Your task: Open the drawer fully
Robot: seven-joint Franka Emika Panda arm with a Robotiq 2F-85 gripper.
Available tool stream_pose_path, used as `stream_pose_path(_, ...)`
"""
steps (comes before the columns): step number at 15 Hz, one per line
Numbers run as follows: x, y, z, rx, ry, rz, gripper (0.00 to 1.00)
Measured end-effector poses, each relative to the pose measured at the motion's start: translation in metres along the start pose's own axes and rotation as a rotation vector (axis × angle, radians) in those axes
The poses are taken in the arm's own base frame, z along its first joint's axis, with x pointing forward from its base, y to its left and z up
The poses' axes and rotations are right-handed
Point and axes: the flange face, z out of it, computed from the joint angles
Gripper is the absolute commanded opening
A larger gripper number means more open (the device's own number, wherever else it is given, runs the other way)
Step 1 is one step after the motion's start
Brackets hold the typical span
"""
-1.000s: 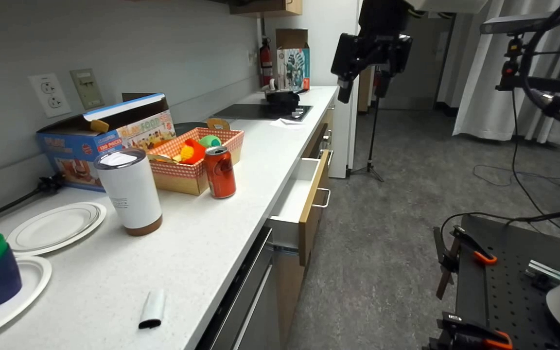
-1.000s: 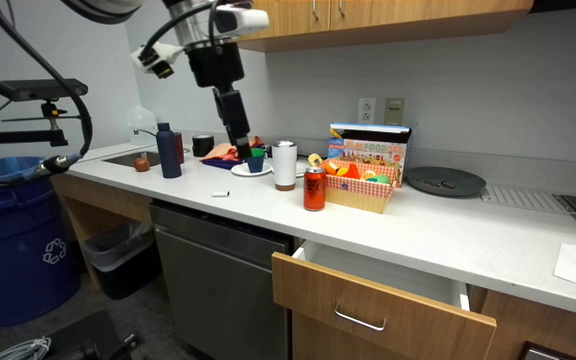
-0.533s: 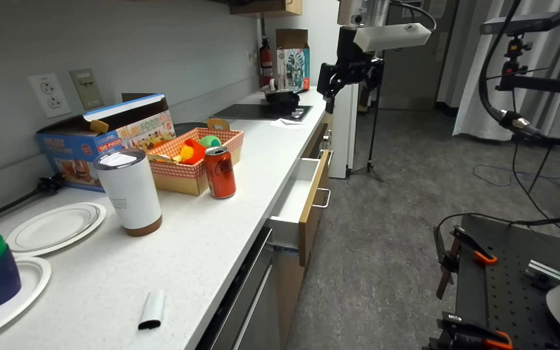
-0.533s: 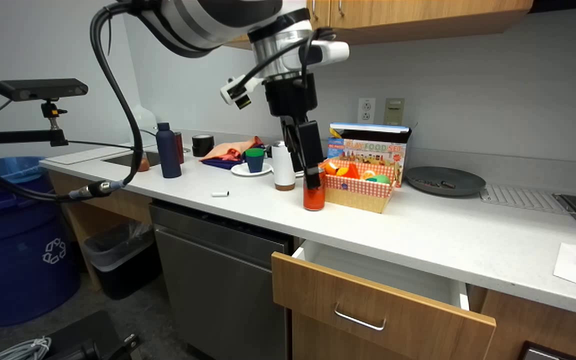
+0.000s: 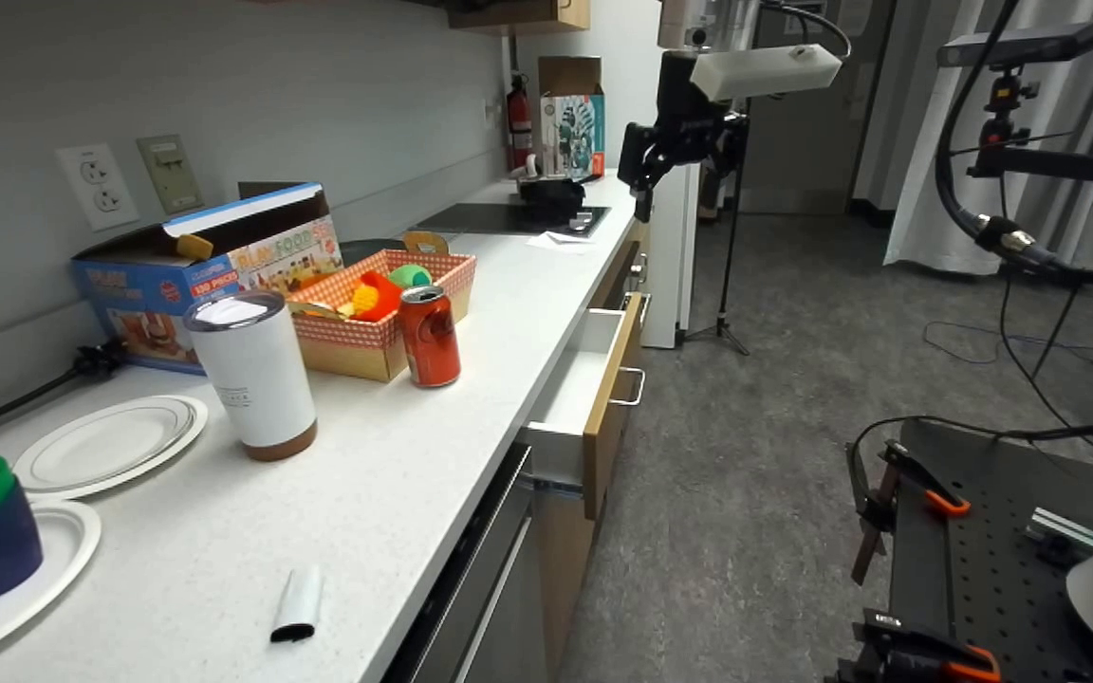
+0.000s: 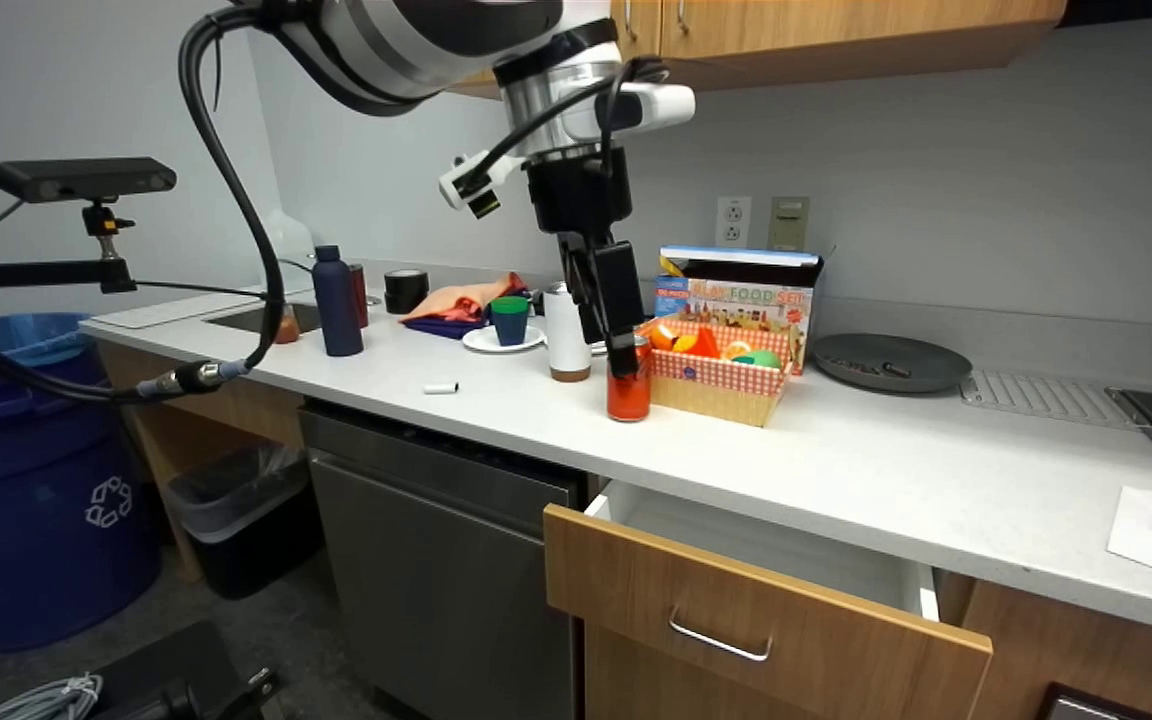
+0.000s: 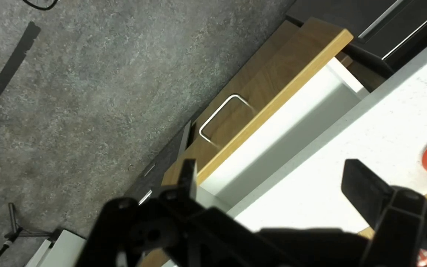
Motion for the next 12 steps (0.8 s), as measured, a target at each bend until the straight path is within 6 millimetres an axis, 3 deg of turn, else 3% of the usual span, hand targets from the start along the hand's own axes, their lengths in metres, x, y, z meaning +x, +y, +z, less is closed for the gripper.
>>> stream_pose_path(5,0.019,0.0,0.032,-0.072,-0.021,0.046,1.0)
stream_pose_path(12,0.1,0.014,0.097,-0.129,-0.066,0.229,1.0)
